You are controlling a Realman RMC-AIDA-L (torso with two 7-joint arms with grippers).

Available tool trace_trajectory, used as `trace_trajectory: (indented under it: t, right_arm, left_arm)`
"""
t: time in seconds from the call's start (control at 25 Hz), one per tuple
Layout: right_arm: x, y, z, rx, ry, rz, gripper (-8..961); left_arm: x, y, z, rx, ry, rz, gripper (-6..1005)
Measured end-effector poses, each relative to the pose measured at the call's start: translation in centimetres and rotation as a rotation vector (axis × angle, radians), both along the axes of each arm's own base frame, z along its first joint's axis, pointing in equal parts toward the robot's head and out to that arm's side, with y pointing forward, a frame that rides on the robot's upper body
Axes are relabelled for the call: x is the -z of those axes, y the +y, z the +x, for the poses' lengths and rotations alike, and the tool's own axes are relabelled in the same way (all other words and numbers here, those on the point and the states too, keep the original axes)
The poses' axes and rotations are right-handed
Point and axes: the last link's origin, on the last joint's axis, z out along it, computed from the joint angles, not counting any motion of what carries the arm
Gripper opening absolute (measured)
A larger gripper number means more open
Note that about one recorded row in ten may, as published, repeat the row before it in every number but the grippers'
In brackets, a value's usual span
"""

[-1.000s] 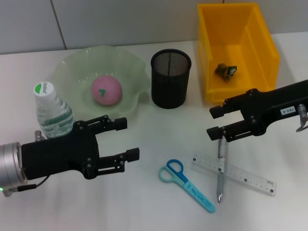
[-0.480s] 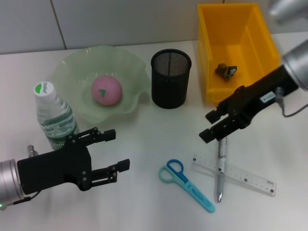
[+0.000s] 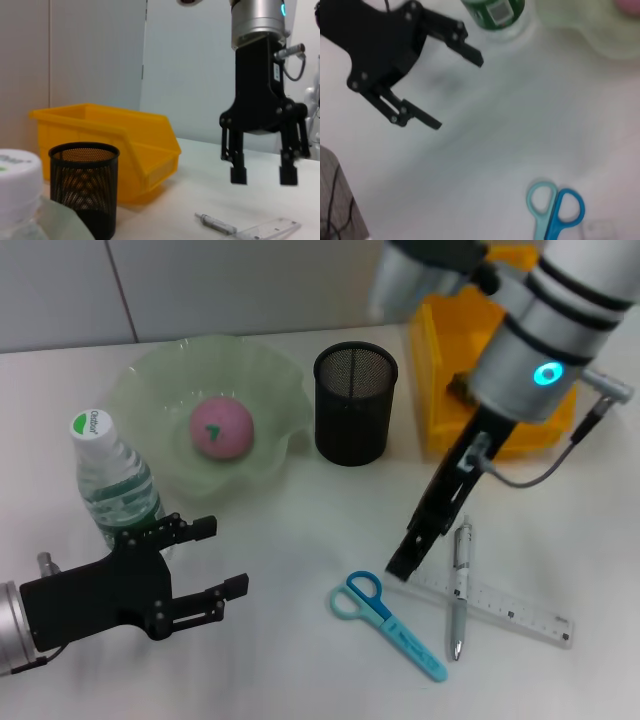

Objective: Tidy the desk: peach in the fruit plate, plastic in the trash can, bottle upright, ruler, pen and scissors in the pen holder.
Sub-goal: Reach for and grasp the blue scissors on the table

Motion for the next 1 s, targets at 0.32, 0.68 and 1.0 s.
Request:
trace_trajectory:
  t: [0.32,0.68,1.0]
  right_arm:
    - [3.1,0.0,-0.6,0.085,-0.114,-0.021,688]
    - [3.9,-0.5,0.1,0.221,-0.144,0.003,686]
    - [5.5,-0.8,1.2,0.192,-0.208,0.003,685]
  left_arm:
    - [0.0,0.1,-0.4,-0.028,0.011,0.004,785]
    - [-0.1,0.2,-0.4,-0.038,0.008,0.006,785]
    - [-0.1,0.3,-0.4,-0.039,0.012,0.003,785]
